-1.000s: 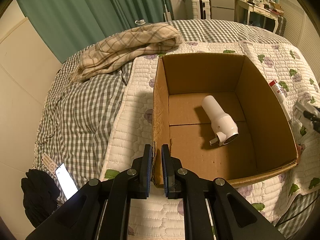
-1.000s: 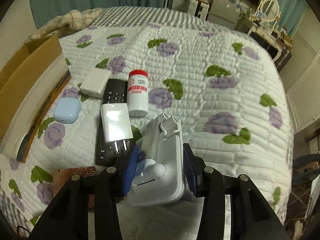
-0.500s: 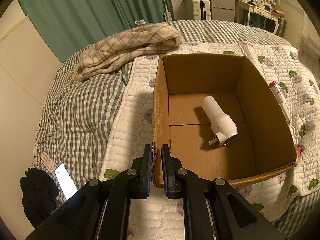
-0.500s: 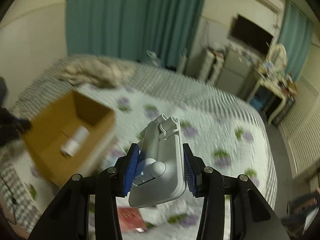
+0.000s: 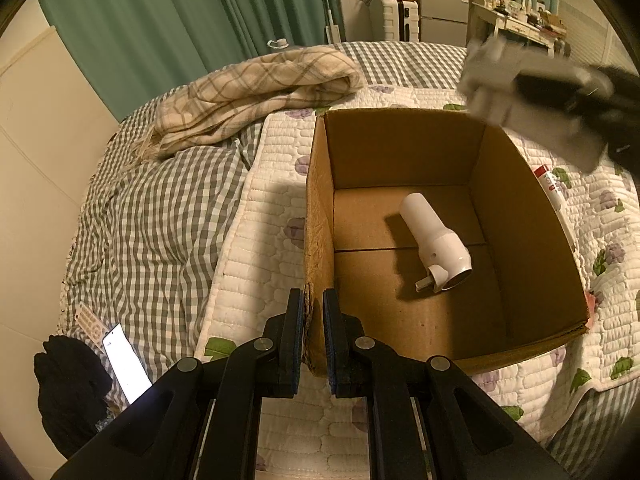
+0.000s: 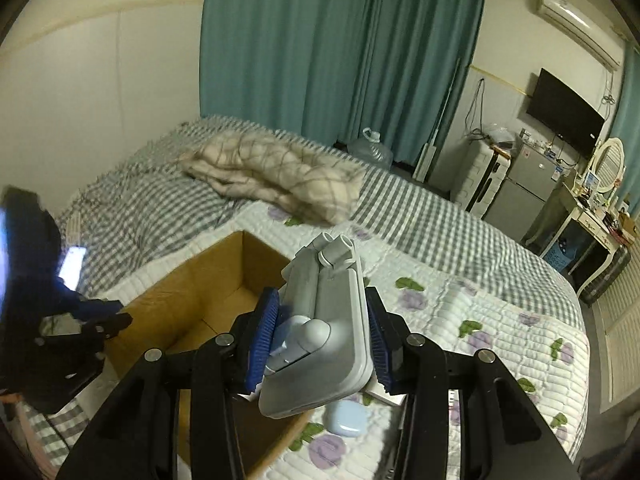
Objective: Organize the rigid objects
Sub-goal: 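Carry the phone stand with the right tool and release it into the box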
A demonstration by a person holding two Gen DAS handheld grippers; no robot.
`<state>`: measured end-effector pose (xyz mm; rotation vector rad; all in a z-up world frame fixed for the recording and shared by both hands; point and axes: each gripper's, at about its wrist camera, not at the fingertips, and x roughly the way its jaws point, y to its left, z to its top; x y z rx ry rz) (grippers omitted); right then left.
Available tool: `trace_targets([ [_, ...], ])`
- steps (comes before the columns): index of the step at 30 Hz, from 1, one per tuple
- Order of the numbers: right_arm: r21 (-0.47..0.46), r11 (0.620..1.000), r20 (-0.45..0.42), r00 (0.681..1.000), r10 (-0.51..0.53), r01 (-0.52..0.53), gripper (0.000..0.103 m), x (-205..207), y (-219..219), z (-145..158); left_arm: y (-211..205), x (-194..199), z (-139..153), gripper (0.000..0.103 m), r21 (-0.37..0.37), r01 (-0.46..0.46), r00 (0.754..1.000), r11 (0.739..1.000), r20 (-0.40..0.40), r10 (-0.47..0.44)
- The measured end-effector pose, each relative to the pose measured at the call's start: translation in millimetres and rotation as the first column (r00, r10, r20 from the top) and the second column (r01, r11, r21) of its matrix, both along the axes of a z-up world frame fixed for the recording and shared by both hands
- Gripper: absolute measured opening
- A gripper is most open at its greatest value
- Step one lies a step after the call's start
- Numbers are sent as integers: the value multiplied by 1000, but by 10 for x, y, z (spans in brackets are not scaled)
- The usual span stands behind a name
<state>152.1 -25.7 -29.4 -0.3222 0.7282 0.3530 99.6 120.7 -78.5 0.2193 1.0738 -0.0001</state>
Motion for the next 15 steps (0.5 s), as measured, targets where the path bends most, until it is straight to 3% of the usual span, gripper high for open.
trace_targets([
  [8, -114, 992, -57, 996, -62, 55, 42, 219, 103, -568, 22, -11, -5, 10, -11, 9, 1000, 1000, 1, -9],
  [15, -86, 994, -124, 989, -76, 65, 42, 321, 11, -847, 37, -9, -36, 10, -23, 11, 1000, 1000, -9, -11],
])
